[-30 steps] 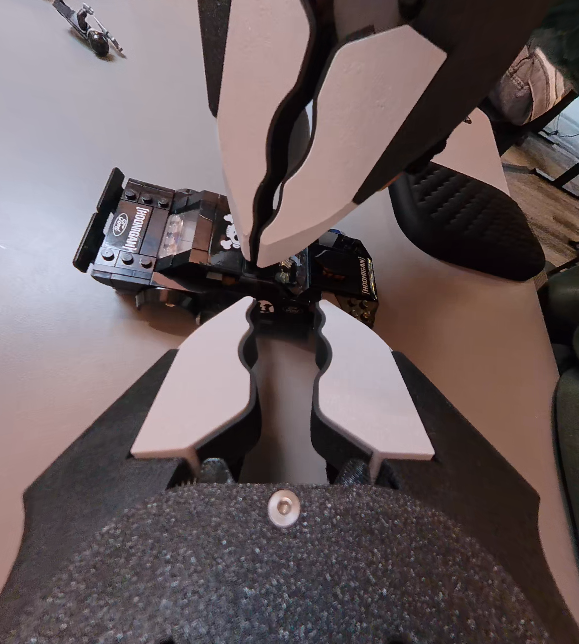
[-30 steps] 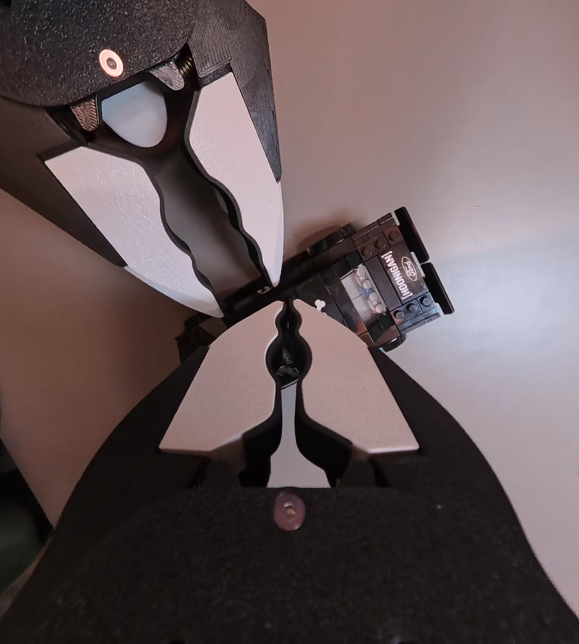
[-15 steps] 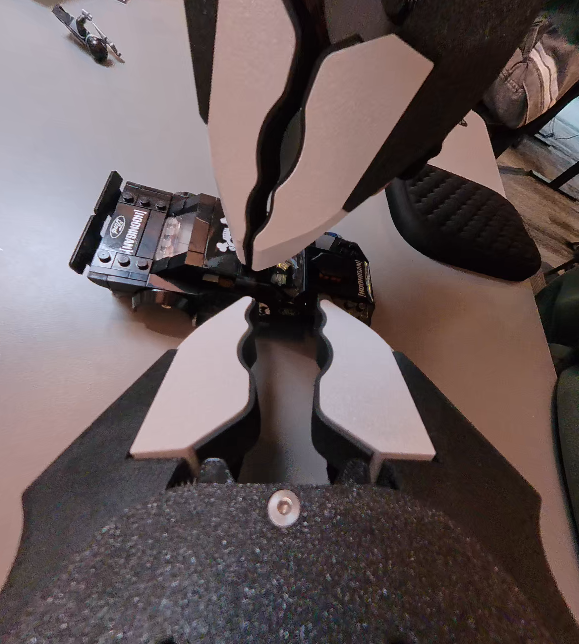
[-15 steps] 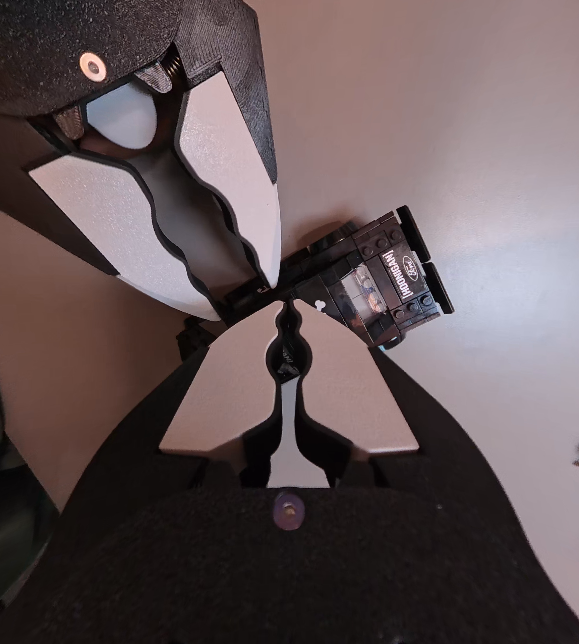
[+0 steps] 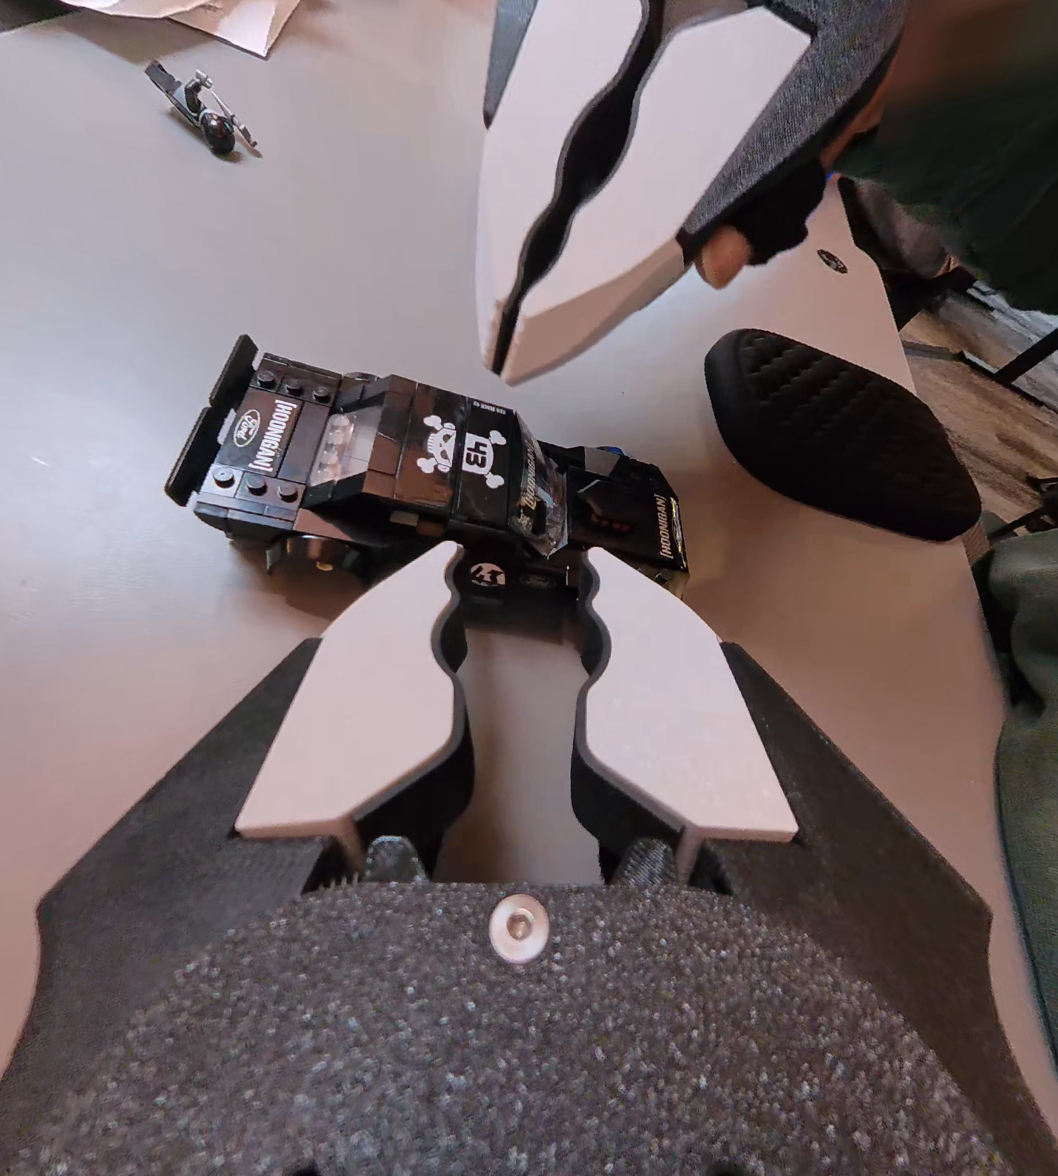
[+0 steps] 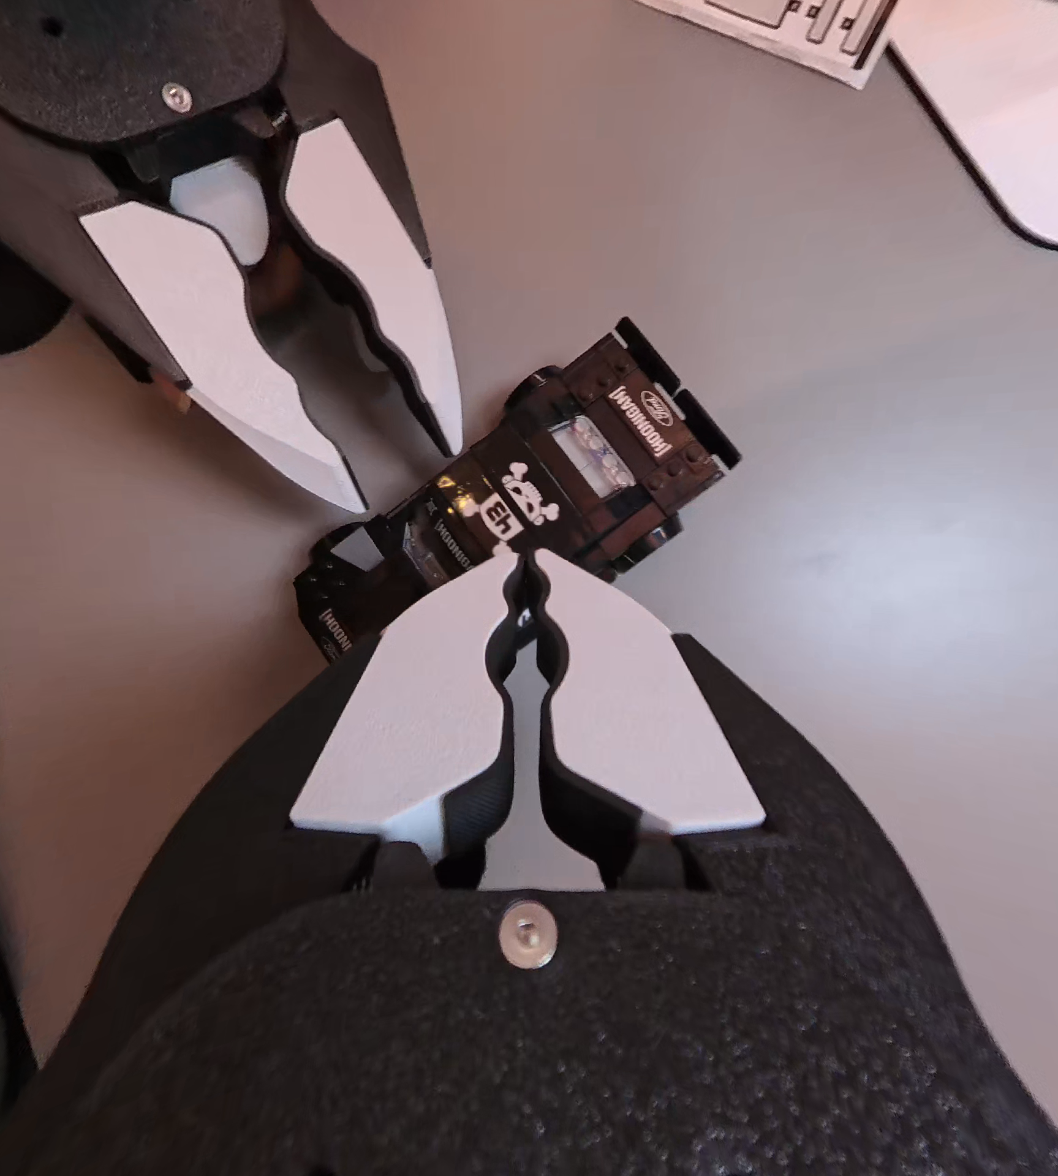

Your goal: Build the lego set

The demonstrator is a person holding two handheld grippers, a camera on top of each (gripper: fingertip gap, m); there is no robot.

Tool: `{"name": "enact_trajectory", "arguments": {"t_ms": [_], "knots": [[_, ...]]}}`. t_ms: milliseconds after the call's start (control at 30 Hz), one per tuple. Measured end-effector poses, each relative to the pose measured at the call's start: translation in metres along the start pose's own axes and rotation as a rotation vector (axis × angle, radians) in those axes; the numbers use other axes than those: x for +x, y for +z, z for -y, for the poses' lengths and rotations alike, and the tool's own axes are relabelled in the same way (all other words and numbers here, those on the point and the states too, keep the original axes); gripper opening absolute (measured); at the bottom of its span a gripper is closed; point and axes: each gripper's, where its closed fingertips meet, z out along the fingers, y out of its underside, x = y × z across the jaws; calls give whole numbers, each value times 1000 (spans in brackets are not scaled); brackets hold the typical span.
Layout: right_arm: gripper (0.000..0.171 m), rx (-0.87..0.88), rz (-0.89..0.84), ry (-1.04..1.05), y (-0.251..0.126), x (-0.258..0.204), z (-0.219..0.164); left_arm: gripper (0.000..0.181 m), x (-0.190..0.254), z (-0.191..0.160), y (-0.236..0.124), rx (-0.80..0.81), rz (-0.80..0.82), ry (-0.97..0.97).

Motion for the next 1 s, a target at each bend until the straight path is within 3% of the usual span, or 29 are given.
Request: {"name": "enact_trajectory", "arguments": {"t_ms": [533,800,833,867,1000], "knots": [[0,-125,-30,-46,13,1,-7,33,0,-1,1,-7,4,4],[0,175,5,33,-11,-8,-11,33,-3,4,-3,26,25,-6],[6,184,18,42,-13,-11,-18,33,-1,5,-4,30,22,-9],[36,179,40,52,-13,-17,-27,33,0,6,-5,35,20,-12],[56,144,85,40,-9,-42,-56,36,7,9,-11,48,36,-22]]}}
